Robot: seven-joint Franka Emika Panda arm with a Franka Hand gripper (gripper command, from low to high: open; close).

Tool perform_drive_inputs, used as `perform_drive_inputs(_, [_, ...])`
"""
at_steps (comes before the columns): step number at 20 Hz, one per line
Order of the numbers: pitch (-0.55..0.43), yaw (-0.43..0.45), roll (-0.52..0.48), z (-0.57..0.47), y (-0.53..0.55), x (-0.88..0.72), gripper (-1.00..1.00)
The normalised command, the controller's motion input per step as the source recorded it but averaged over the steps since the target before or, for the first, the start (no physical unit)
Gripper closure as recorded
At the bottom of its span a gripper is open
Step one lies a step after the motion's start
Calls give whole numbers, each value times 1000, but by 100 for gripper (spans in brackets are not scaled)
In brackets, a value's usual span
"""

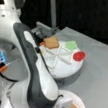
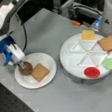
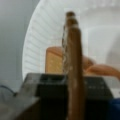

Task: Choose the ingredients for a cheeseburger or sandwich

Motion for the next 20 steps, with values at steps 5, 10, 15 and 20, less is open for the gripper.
perform_drive_inputs(5, [63, -142, -329, 173, 472, -311, 100])
perform_drive_inputs(10, [40, -143, -354, 130, 442, -295, 100])
perform_drive_inputs(15, [-4, -146, -352, 36, 398, -243, 100])
perform_drive_inputs(20, [-40, -139, -341, -16, 345, -200, 100])
